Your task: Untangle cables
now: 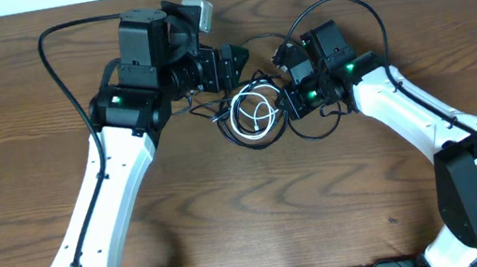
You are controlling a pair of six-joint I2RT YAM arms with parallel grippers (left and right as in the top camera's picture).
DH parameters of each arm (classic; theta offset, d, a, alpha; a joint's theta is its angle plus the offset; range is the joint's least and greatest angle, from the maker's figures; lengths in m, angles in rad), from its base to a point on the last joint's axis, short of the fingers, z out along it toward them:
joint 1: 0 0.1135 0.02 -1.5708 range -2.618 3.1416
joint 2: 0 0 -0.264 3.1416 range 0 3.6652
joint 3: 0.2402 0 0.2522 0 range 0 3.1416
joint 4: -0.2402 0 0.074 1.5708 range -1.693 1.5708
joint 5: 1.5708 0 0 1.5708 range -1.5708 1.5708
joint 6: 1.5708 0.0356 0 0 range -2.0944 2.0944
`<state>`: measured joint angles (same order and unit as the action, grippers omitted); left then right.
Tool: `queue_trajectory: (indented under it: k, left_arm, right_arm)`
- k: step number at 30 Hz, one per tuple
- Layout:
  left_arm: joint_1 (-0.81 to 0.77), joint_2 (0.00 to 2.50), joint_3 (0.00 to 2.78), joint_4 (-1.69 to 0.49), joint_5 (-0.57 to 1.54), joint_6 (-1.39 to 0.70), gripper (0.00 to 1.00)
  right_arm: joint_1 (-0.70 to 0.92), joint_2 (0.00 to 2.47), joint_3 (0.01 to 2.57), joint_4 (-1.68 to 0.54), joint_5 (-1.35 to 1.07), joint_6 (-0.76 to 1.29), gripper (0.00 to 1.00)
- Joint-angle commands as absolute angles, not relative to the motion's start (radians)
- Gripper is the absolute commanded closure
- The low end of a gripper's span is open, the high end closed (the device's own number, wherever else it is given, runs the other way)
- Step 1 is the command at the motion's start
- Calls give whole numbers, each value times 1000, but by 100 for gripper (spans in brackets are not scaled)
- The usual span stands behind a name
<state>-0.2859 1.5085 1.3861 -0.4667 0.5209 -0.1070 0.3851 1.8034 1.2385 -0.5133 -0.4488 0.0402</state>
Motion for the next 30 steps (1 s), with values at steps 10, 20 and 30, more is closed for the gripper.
queue_trajectory:
  k: [10, 20, 30]
  left_arm:
    - [-366, 1657, 1398, -487, 537, -85, 23]
    - [-366, 1689, 1397, -555, 538, -74, 37]
    - [-366, 1732, 1397, -586, 483, -34, 78]
  right_arm:
    - [387, 1784, 1243, -516, -478, 21, 99]
    - [372, 1784, 1243, -494, -561, 23, 99]
    - [307, 1784, 1243, -469, -700, 52, 99]
